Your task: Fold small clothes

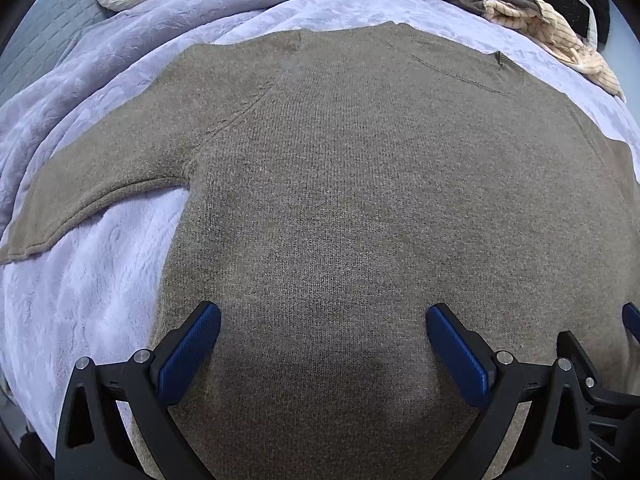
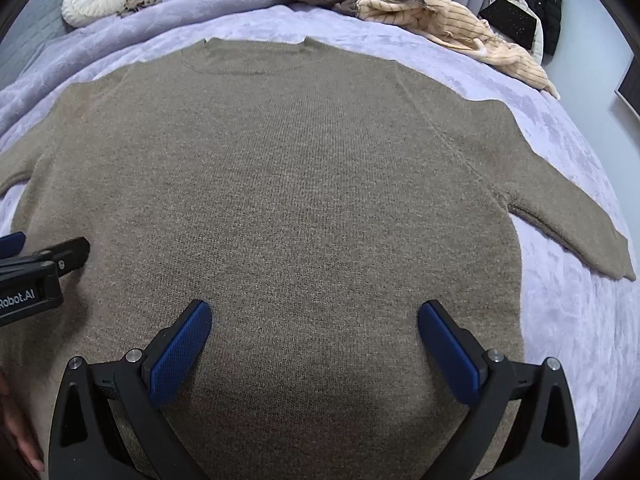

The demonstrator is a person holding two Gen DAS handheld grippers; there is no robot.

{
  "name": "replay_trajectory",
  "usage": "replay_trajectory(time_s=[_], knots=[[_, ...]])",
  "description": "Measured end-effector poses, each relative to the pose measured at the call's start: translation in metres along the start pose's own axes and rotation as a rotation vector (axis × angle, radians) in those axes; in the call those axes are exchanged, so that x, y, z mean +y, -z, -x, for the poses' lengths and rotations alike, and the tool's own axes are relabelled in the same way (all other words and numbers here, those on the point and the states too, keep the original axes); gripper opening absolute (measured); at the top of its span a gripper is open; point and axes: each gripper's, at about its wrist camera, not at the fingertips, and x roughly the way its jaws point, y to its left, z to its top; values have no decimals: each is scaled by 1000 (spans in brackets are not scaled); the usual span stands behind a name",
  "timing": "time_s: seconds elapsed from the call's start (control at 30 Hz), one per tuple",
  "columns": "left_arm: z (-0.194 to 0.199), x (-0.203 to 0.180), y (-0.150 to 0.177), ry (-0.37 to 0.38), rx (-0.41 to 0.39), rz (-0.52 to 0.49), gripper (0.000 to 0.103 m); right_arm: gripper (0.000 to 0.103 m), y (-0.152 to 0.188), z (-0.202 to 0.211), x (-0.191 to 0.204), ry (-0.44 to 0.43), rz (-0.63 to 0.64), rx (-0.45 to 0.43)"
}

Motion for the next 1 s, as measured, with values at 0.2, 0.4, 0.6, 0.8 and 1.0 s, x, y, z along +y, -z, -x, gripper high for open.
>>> replay_trajectory(time_s=[0.2, 0.4, 0.6, 0.8, 1.0], knots=[[-3, 3, -17, 1, 124, 1, 103, 103, -13, -5, -2, -20, 20, 114], [11, 10, -34, 10, 149, 26, 103, 103, -24, 19, -5, -27, 71, 93], [45, 3, -39, -1, 56, 5, 103, 103, -24, 46, -10, -10, 63, 13], [75, -15, -36, 28, 15, 0, 103, 103, -29, 66, -22, -3, 29, -37], [98, -36, -33, 54, -41, 16, 103, 103, -39, 75, -38, 4, -11, -75]])
